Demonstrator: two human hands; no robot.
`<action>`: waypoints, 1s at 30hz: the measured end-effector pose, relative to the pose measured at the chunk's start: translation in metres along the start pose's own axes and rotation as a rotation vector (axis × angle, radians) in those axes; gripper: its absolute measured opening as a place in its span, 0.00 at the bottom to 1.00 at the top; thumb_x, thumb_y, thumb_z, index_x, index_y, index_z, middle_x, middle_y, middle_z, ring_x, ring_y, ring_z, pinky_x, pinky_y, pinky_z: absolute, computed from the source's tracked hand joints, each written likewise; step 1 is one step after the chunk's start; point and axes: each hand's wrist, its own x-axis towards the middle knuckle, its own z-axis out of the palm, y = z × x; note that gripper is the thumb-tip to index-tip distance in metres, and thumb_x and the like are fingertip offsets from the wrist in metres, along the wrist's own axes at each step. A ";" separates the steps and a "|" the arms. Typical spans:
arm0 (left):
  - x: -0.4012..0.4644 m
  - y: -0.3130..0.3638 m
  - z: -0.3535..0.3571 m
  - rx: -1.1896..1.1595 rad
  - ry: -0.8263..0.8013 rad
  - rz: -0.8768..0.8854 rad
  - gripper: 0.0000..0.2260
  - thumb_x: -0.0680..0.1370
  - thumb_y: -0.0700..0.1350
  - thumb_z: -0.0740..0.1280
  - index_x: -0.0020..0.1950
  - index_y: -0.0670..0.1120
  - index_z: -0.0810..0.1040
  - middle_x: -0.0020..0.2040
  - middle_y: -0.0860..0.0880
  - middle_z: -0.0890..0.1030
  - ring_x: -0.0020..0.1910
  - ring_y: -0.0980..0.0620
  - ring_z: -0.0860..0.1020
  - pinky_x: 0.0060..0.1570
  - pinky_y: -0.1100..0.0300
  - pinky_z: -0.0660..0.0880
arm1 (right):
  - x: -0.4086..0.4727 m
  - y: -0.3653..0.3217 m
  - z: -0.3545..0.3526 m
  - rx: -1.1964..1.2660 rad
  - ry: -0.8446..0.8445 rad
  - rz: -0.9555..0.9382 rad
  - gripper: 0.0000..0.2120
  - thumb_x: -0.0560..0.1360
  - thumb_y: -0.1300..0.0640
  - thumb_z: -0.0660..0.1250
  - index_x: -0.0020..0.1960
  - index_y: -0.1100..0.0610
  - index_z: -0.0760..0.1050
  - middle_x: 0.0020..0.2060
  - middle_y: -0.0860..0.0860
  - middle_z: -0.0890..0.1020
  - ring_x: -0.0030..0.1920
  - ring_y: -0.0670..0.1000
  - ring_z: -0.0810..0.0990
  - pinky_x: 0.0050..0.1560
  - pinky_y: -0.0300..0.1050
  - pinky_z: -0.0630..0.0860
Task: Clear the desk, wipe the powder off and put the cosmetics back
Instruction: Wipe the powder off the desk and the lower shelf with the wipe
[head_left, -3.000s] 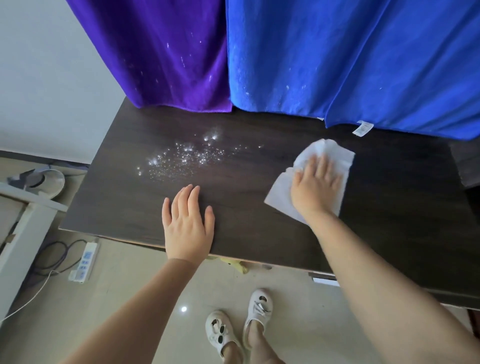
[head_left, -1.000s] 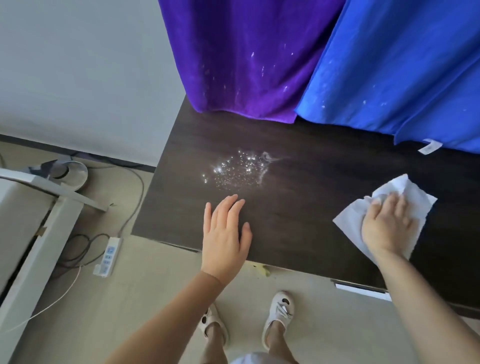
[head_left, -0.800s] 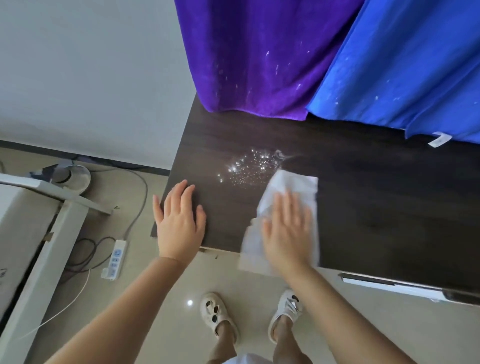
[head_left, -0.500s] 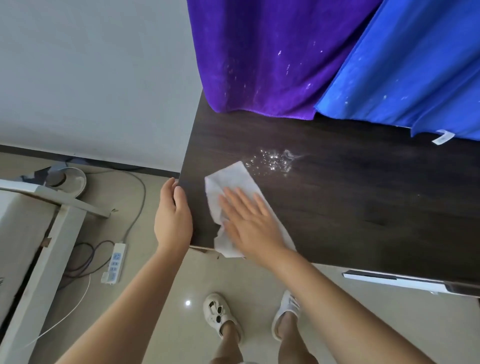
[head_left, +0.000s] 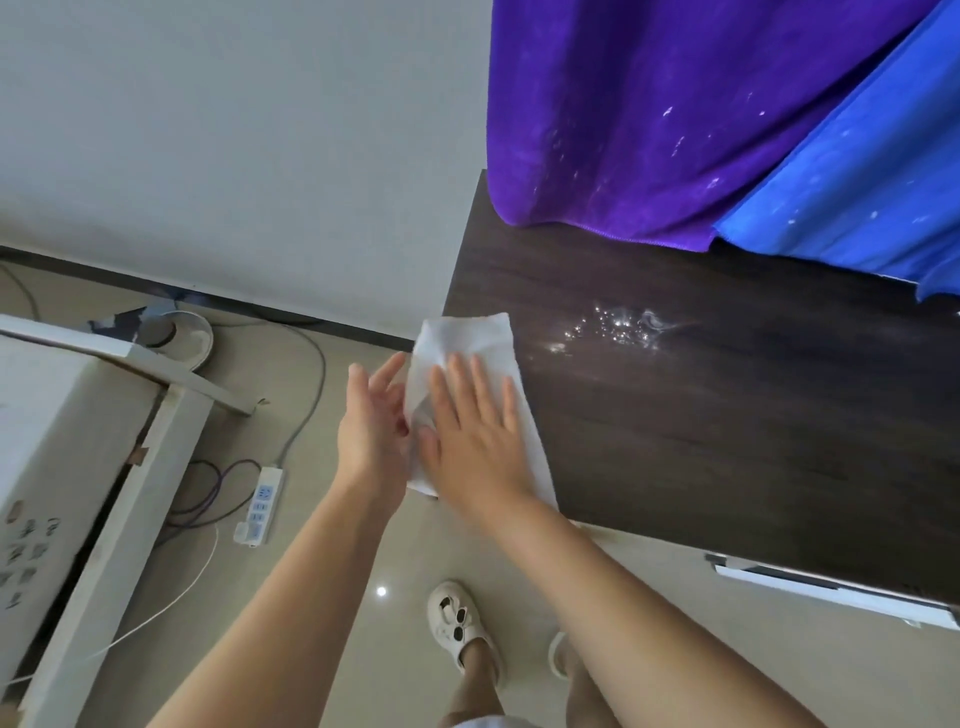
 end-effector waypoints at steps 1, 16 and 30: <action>0.002 0.001 -0.004 -0.047 -0.001 -0.029 0.22 0.80 0.58 0.47 0.66 0.52 0.71 0.63 0.49 0.75 0.61 0.51 0.74 0.60 0.55 0.68 | 0.012 -0.010 -0.002 -0.003 -0.025 -0.107 0.26 0.78 0.48 0.43 0.73 0.56 0.58 0.75 0.52 0.60 0.75 0.54 0.54 0.72 0.56 0.44; 0.002 -0.022 0.044 0.846 0.286 0.322 0.13 0.79 0.51 0.50 0.59 0.51 0.70 0.57 0.53 0.76 0.53 0.50 0.74 0.51 0.54 0.66 | -0.104 0.163 -0.005 -0.087 -0.103 -0.133 0.24 0.81 0.48 0.40 0.76 0.53 0.50 0.74 0.52 0.61 0.75 0.52 0.55 0.71 0.54 0.56; 0.010 -0.032 0.056 1.233 0.401 0.481 0.18 0.79 0.49 0.54 0.68 0.44 0.64 0.64 0.45 0.73 0.62 0.44 0.70 0.52 0.50 0.68 | 0.085 0.120 -0.018 0.096 -0.057 0.268 0.29 0.80 0.46 0.45 0.76 0.56 0.42 0.77 0.55 0.45 0.76 0.54 0.42 0.73 0.57 0.38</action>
